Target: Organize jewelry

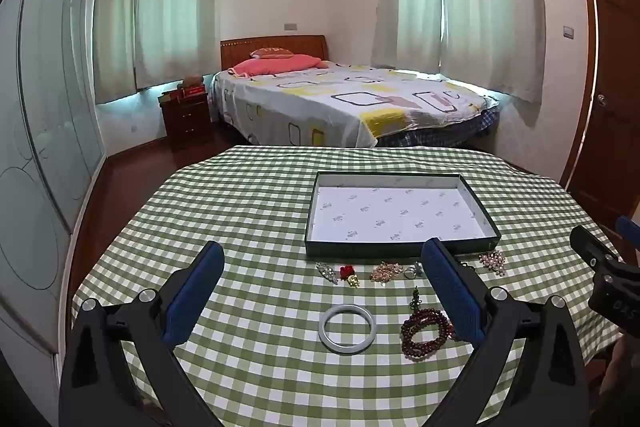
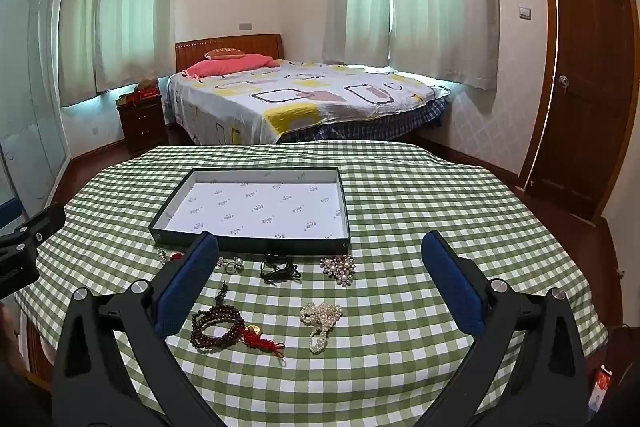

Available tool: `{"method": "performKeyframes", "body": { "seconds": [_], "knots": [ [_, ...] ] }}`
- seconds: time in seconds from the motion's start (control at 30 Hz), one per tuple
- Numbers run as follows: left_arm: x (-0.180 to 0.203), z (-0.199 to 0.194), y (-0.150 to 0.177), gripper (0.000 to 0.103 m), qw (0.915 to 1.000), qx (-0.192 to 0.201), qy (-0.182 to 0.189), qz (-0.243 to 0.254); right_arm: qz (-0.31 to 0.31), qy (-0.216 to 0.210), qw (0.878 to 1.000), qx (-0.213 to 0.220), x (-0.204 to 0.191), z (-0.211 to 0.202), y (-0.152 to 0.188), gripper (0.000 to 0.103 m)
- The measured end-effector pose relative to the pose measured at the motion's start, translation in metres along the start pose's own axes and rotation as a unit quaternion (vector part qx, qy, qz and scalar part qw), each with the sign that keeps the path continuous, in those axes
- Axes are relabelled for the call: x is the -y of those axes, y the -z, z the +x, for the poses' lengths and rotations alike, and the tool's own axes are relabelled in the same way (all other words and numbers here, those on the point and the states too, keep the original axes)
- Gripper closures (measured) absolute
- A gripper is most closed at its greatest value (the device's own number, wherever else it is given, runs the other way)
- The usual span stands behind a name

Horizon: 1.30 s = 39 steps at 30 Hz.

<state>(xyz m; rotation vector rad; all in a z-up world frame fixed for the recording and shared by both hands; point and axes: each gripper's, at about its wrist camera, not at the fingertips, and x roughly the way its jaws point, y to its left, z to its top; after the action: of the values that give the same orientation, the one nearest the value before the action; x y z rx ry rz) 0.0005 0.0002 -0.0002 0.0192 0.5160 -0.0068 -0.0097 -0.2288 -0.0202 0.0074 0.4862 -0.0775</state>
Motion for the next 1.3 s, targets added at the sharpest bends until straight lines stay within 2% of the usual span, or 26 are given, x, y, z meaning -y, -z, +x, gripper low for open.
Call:
{"method": "performKeyframes", "body": {
  "seconds": [0.27,0.3,1.3],
  "knots": [
    [0.0023,0.0034,0.0016,0.007,0.9999,0.001,-0.009,0.003,-0.001,0.001,1.000,0.002,-0.0001,-0.0026,-0.0009,0.004],
    [0.0002,-0.0022,-0.0005,0.007,1.0000,0.001,0.003,0.002,0.000,0.001,1.000,0.002,0.0000,-0.0023,-0.0011,0.004],
    [0.0013,-0.0061,-0.0012,0.007,1.0000,-0.004,0.004,-0.001,-0.002,0.000,1.000,0.003,0.0002,-0.0056,-0.0026,0.004]
  ]
}}
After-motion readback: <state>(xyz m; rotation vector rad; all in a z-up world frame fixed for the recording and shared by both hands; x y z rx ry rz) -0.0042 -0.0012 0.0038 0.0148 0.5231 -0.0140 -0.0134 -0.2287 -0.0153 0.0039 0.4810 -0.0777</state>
